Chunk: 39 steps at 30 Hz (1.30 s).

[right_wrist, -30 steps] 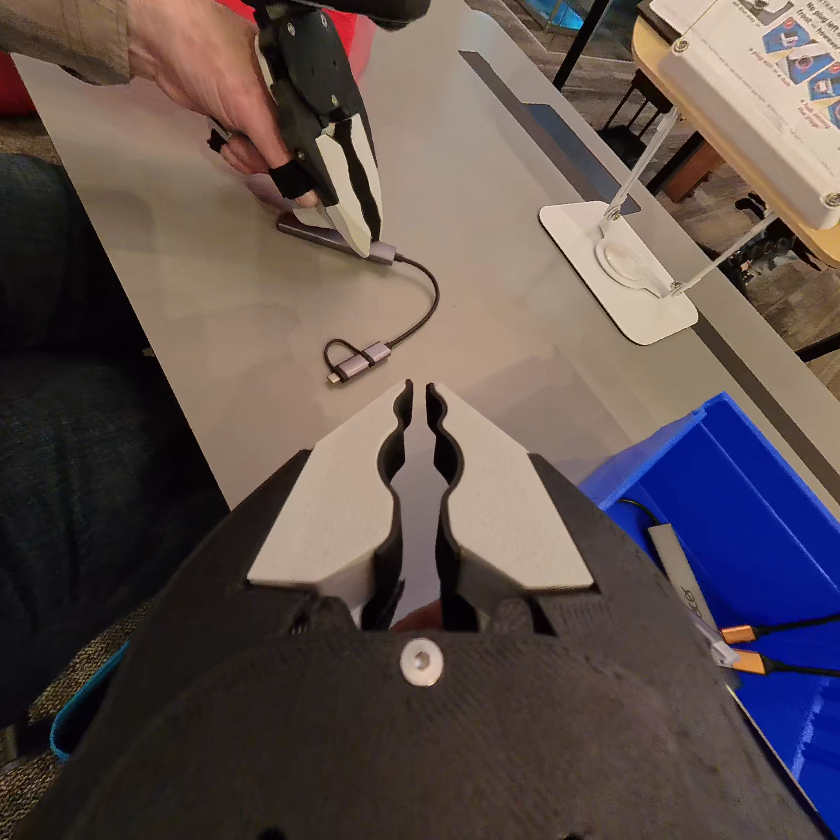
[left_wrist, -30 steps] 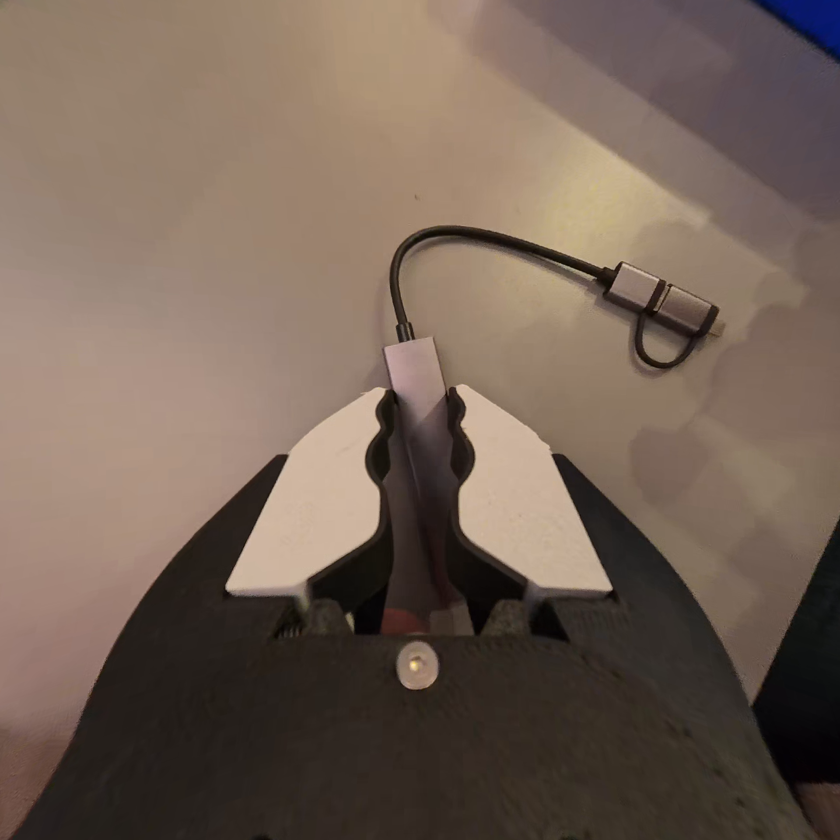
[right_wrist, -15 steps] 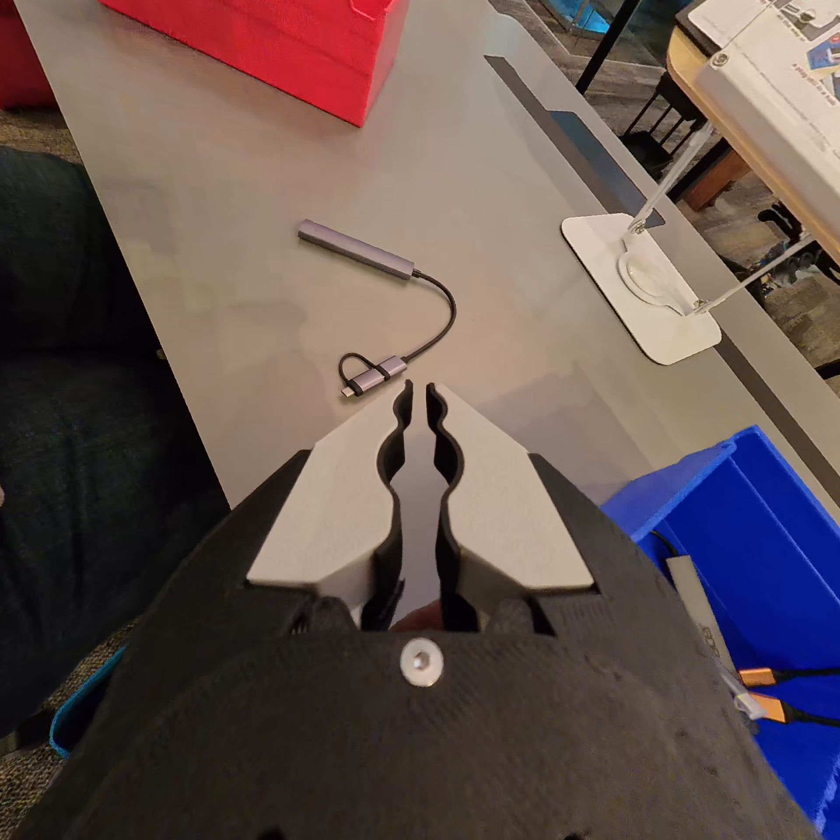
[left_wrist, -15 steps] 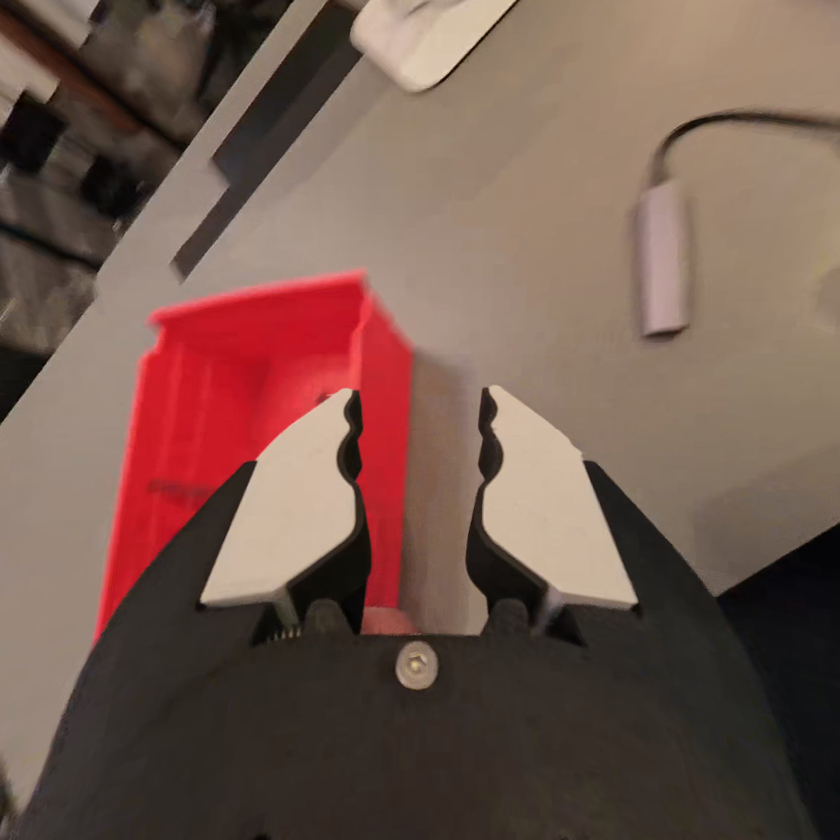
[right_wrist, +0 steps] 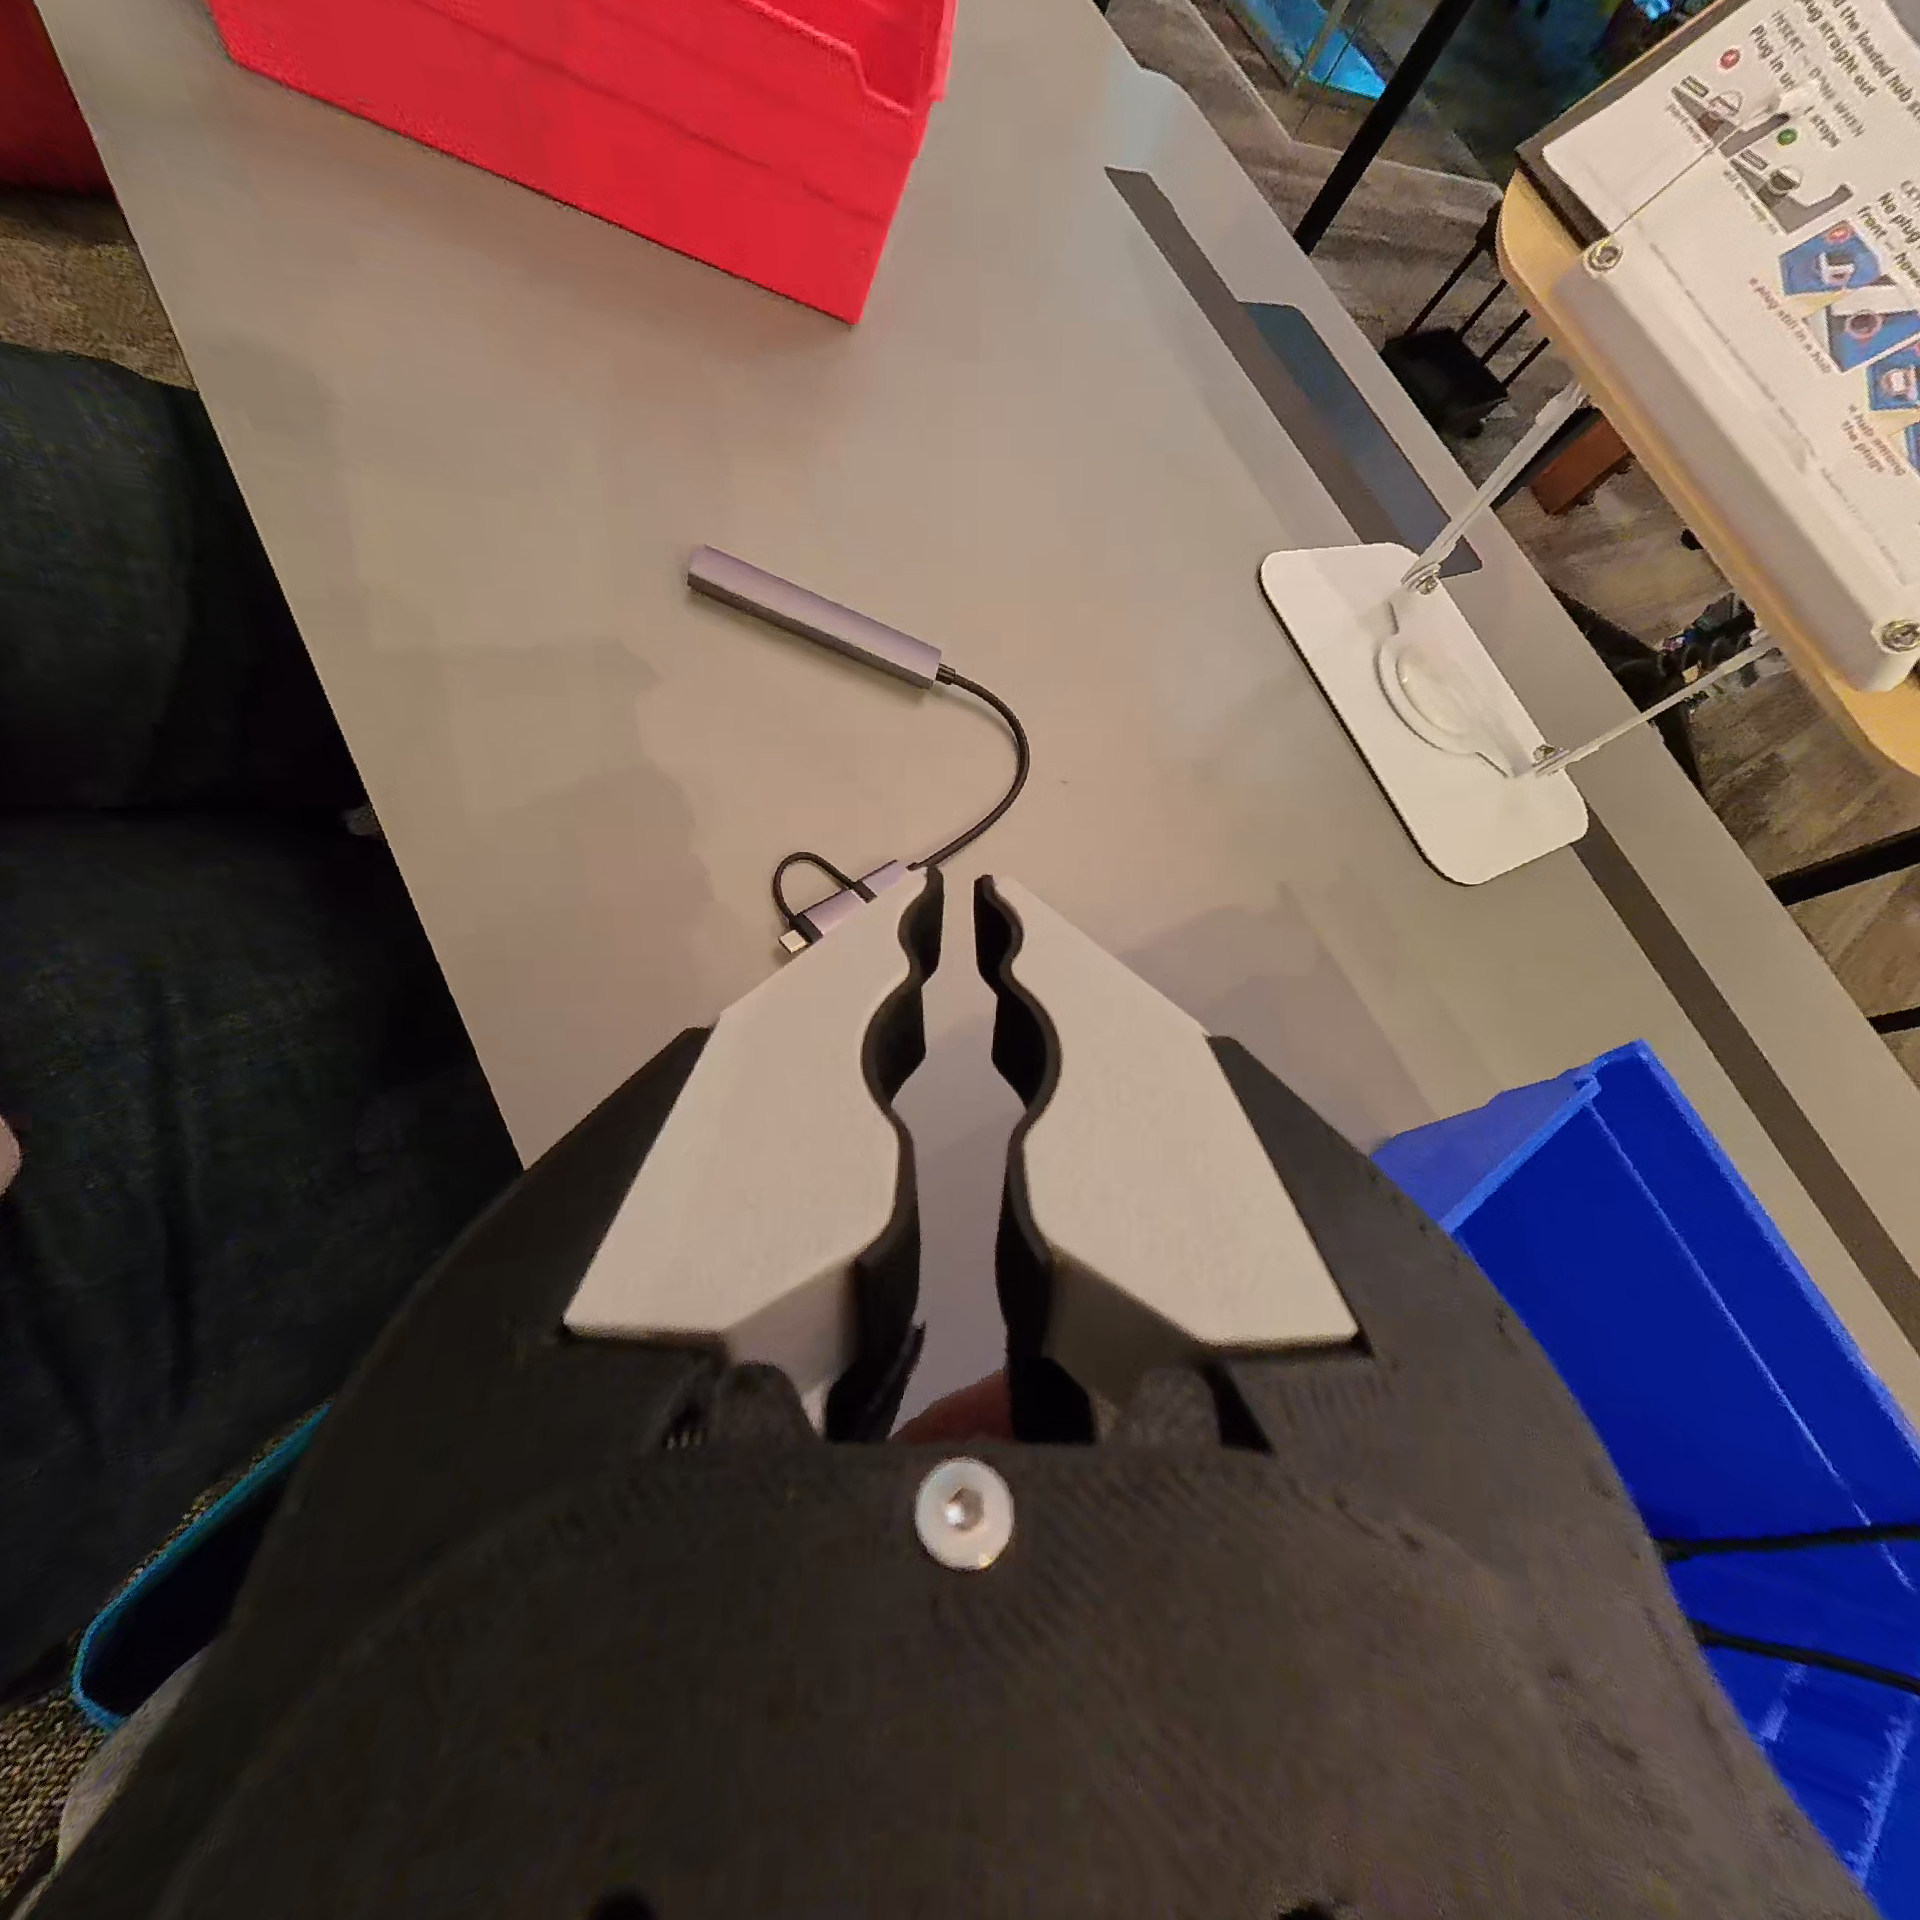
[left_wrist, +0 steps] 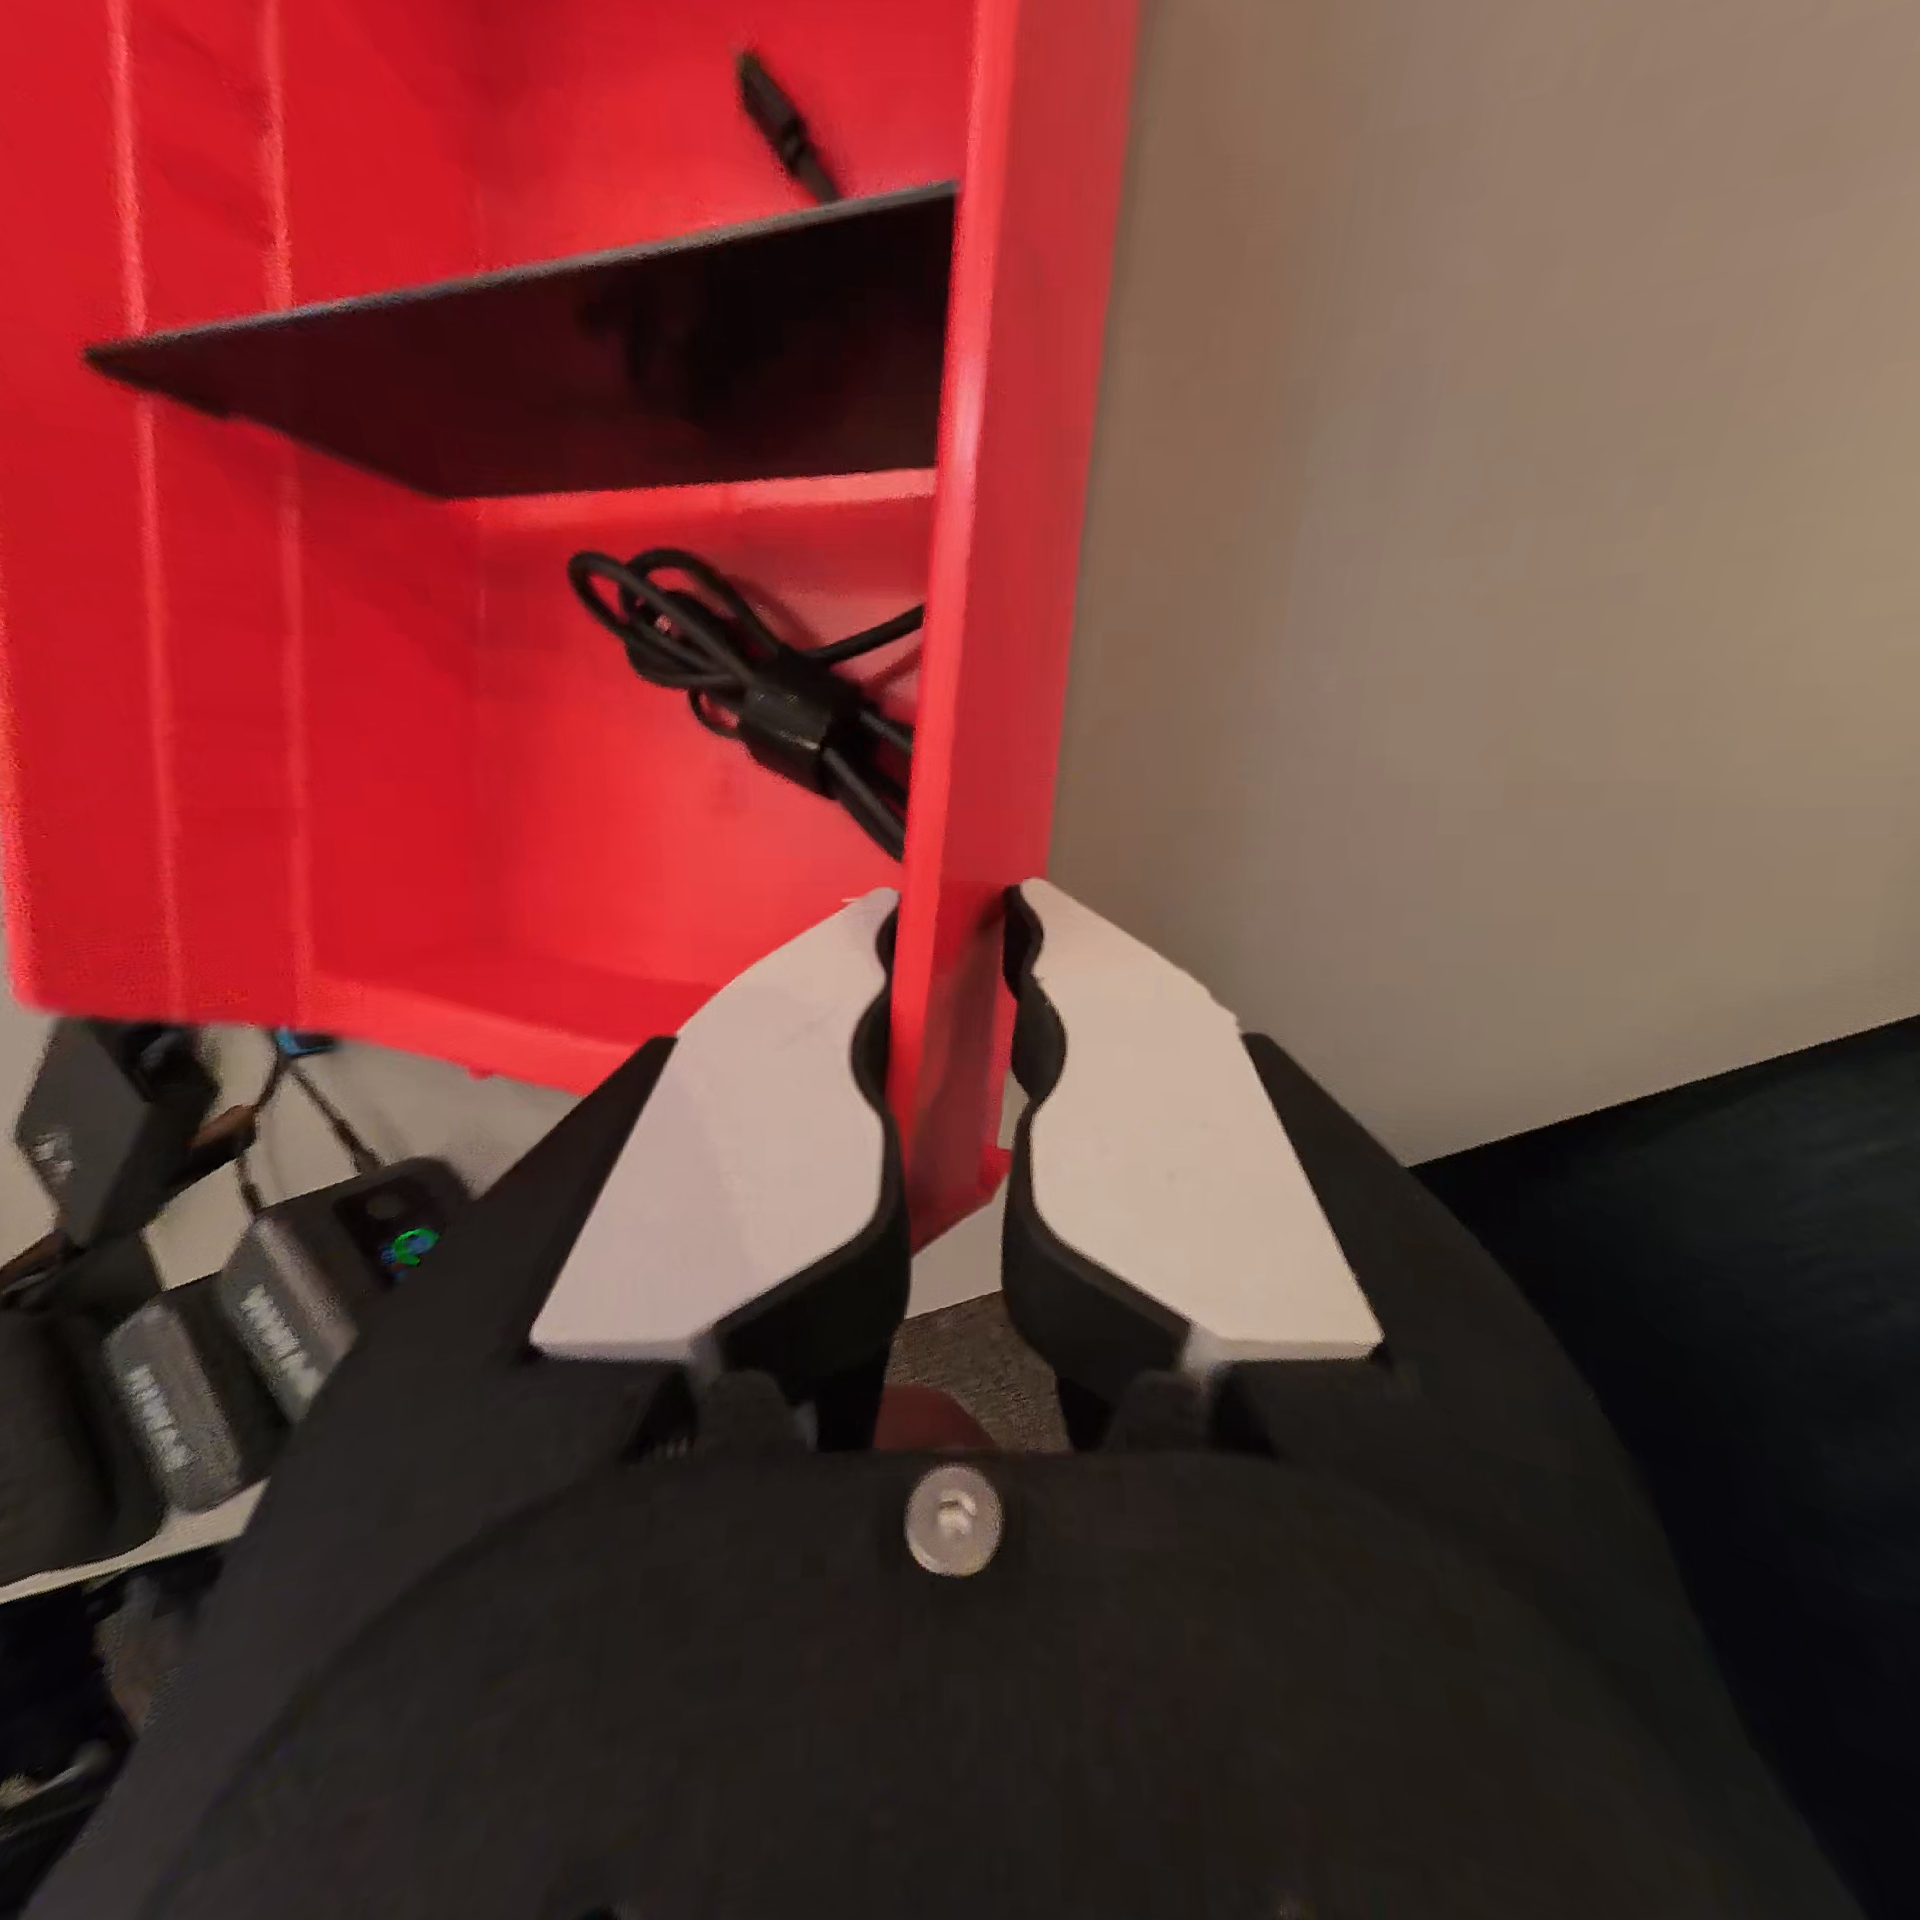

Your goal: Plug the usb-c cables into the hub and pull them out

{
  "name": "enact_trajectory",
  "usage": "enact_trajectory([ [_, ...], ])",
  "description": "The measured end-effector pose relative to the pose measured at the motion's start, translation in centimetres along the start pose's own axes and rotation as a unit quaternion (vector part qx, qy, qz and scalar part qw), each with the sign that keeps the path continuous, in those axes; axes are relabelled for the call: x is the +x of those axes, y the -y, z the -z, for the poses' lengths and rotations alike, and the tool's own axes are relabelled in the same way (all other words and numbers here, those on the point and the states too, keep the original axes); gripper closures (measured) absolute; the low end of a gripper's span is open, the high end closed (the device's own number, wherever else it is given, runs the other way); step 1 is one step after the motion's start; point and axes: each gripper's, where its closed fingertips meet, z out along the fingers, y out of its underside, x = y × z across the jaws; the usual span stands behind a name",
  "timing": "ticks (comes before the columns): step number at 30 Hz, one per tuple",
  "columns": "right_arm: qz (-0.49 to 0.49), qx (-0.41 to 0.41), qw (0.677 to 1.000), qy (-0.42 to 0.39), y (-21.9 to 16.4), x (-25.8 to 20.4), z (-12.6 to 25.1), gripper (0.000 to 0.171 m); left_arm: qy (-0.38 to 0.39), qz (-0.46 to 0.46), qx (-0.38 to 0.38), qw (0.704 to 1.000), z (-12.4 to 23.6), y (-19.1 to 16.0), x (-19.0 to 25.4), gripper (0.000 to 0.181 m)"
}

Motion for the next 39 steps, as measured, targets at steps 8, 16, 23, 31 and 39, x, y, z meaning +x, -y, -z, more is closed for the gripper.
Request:
enact_trajectory([
  [8,-0.002,-0.011,1.0,0.007,0.4,0.0,-0.8,0.168,-0.04,0.027,0.052,0.998,-0.6,3.8,4.9,0.163],
  [16,0.001,-0.021,1.0,0.009,0.8,0.0,-1.4,0.168,-0.125,0.059,0.136,0.981,0.2,5.8,6.8,0.141],
  [23,0.01,-0.019,1.0,0.013,1.9,-0.3,-2.1,0.168,-0.121,0.066,0.234,0.963,4.6,6.4,1.1,0.14],
  [31,0.072,-0.021,0.996,0.052,4.7,-3.5,-4.6,0.167,-0.075,-0.183,0.152,0.968,1.0,5.9,-0.6,0.135],
  [39,0.082,-0.026,0.993,0.084,4.7,-6.0,-5.8,0.167,-0.106,-0.379,0.061,0.917,-4.9,4.8,0.3,0.119],
])
